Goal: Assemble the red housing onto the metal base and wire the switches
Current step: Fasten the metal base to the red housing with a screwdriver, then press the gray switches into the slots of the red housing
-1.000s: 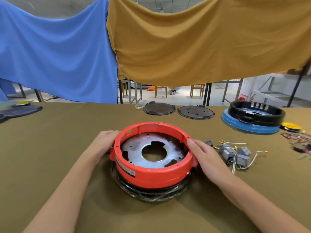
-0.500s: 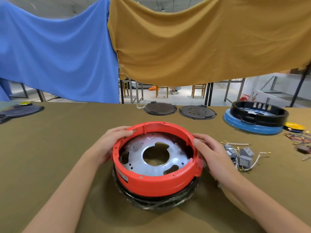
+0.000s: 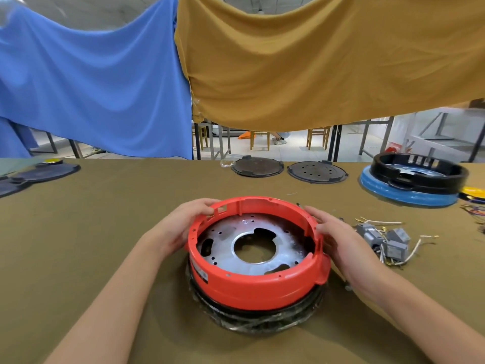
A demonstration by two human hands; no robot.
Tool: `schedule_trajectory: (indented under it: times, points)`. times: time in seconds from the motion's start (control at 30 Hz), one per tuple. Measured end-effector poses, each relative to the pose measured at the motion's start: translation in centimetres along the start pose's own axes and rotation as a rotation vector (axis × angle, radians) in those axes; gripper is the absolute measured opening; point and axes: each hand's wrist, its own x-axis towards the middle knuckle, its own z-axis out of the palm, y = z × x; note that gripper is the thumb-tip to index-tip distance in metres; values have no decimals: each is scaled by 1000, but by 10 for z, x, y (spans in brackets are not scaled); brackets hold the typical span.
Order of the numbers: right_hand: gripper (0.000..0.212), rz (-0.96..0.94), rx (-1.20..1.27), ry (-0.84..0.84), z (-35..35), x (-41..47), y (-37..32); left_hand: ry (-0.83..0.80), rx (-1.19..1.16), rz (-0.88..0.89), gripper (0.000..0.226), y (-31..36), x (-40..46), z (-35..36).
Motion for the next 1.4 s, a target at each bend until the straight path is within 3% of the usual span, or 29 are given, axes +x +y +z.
schedule_trajectory:
  times: [0.07,0.17,0.3,0.43,0.57,0.67,0.83,0.97,1.1,1.2,1.3,1.4]
  points:
    - [53,2,37,5,0,1,-3,77,58,45,33,2,1,1]
    - [39,-35,-18,83,-2,-1,-3,239,108,111,33,5,0,-4]
    - [35,-96,-153,-51,5,-8,-1,417,21,98,38,2,4,-9]
    - [33,-199,-280,-10,7,-4,0,353,34,8,40,2,2,-6]
    - [26,-327,-512,275,-7,4,0,300,111,-2,40,6,1,-5]
    - [26,-299,-716,416,-27,18,-5,300,117,5,44,8,1,-5]
    - [39,8,-1165,249,-50,47,-17,279,205,17,36,9,-1,-5]
    - [21,75,-1292,195,-56,62,-14,250,185,29,27,9,-2,-8]
    - [15,-31,-1232,304,-61,58,-12,226,173,39,28,9,1,-8]
    - [17,-255,-896,399,-56,51,-20,148,176,32,40,9,2,-7]
    - [21,-277,-377,212,-31,34,-27,149,222,70,45,11,-1,-8]
    - [24,-202,-61,69,-8,27,-23,242,258,146,49,15,-5,-9]
